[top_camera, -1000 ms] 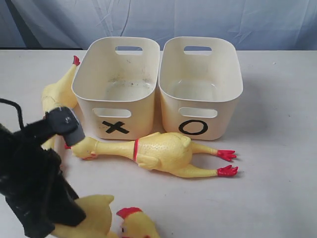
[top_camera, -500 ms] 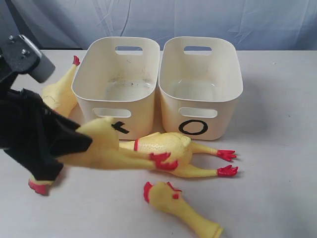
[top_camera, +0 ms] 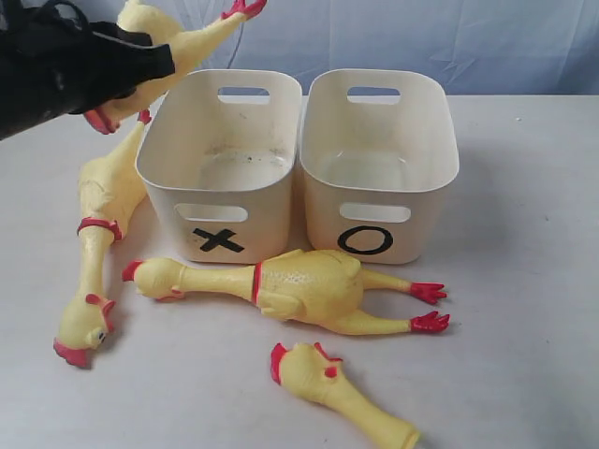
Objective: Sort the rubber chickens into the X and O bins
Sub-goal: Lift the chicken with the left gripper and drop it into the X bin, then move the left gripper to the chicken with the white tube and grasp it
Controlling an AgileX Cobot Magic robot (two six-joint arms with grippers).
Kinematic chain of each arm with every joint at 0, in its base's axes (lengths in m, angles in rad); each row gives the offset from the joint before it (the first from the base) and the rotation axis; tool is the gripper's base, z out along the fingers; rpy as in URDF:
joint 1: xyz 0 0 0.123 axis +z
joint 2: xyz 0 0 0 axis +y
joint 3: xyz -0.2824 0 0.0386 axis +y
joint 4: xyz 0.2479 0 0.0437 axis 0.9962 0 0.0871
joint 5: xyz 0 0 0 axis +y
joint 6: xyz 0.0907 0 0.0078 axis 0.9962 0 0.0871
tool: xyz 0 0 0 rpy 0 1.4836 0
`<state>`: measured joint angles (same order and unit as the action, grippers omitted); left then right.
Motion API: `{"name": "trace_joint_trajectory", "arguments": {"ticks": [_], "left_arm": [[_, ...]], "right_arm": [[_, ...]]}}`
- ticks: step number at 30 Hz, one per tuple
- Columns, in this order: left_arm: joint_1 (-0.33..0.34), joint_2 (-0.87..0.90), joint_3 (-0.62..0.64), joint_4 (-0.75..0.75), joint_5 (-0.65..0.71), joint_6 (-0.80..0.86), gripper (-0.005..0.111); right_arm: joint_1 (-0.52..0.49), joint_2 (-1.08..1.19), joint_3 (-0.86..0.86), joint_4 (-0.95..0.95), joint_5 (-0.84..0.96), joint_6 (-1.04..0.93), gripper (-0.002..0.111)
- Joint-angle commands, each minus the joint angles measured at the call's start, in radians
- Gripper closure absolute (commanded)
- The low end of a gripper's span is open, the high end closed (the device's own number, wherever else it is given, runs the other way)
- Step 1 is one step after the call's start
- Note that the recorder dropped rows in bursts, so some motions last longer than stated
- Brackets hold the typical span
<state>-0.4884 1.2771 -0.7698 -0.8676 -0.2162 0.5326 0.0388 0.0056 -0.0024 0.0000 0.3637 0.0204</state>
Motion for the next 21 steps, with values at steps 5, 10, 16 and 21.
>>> {"name": "trace_joint_trajectory", "arguments": {"ticks": [5, 10, 16, 21], "left_arm": [[-0.005, 0.103, -0.074, 0.106, -0.013, -0.078, 0.100], [-0.005, 0.110, -0.074, 0.189, 0.001, -0.081, 0.076], [-0.005, 0.110, -0.074, 0.192, 0.034, -0.081, 0.042], [-0.005, 0.101, -0.074, 0.185, 0.182, -0.152, 0.034]], "right_arm": [[0.003, -0.006, 0.002, 0.000, -0.002, -0.001, 0.108], [0.003, -0.006, 0.002, 0.000, -0.002, -0.001, 0.108], [0.003, -0.006, 0.002, 0.000, -0.002, -0.001, 0.108], [0.003, -0.006, 0.002, 0.000, -0.002, -0.001, 0.108]]}}
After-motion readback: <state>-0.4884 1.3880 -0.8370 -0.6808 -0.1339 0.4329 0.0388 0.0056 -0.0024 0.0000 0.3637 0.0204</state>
